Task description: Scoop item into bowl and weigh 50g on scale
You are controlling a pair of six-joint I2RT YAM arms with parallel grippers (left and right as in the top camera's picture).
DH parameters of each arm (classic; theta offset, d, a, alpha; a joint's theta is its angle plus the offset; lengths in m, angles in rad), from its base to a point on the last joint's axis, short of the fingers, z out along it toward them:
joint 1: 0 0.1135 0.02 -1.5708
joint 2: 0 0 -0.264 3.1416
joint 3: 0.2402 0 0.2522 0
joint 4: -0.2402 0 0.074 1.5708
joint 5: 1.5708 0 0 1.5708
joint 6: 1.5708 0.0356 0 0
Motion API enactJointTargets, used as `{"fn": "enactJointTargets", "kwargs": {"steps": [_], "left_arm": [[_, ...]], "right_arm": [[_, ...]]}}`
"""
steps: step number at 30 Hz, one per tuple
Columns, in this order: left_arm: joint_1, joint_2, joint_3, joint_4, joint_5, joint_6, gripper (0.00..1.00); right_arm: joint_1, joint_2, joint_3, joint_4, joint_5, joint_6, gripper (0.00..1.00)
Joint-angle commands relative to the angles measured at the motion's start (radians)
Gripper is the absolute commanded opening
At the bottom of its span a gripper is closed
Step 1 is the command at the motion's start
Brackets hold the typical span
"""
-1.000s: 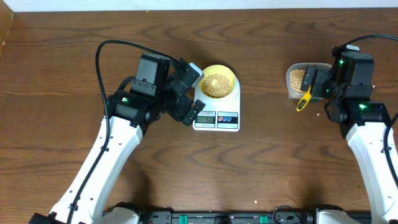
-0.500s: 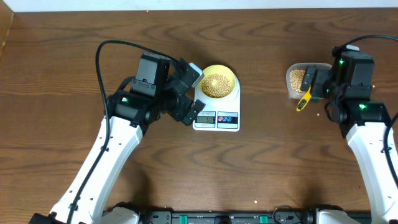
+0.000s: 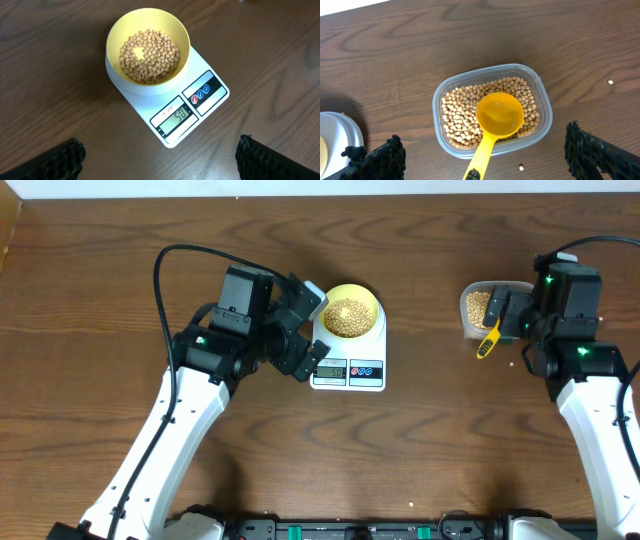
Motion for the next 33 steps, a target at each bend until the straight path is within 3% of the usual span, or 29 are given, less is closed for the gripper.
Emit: {"fn": "enactJointTargets", "kwargs": {"steps": [1, 25, 33], "left_arm": [[0.003, -0.014, -0.006, -0.002, 0.013, -0.009, 0.98], [0.005, -0.014, -0.013, -0.055, 0.013, -0.009, 0.98], [0.004, -0.027, -0.124, 0.061, 0.018, -0.01, 0.98]], "right_arm": [[0.006, -0.003, 0.0, -0.001, 0.015, -0.014, 0.99], [0.006, -0.003, 0.0, -0.001, 0.015, -0.014, 0.99], [0.006, -0.003, 0.0, -0.001, 0.015, -0.014, 0.99]]}}
